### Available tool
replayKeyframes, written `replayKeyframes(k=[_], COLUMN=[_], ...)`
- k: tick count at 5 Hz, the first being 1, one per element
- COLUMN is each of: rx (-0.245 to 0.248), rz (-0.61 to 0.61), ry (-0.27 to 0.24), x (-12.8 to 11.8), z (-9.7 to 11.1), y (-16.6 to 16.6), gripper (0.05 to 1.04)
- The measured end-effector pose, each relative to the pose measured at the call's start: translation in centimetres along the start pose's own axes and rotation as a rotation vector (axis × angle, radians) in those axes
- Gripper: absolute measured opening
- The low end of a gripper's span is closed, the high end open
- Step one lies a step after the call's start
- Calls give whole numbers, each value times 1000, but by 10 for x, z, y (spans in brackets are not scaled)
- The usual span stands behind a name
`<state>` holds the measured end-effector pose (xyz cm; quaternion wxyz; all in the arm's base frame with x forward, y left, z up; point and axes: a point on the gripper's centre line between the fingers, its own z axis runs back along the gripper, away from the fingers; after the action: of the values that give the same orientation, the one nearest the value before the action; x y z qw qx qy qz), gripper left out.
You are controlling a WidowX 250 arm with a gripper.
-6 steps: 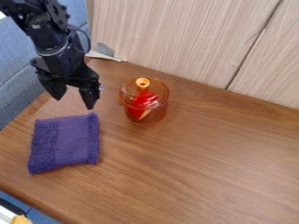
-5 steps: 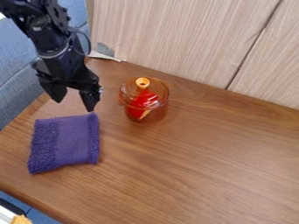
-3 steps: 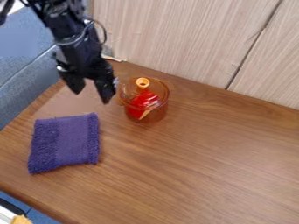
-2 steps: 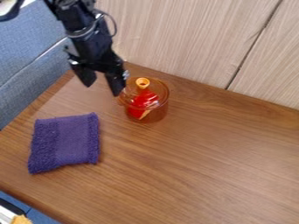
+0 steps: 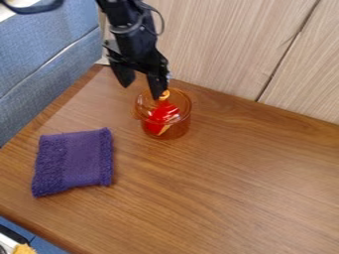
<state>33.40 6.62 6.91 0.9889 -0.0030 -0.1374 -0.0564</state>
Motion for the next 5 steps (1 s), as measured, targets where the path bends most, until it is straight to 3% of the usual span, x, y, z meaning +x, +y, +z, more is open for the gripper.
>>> replayKeyframes(k=[2,4,5], rx=[26,43,41], rz=[-60,-49,-55], ry=[39,41,38], x=[15,17,18], z=[-23,-26,-26], y=[-10,-7,-8], gripper=[949,402,388])
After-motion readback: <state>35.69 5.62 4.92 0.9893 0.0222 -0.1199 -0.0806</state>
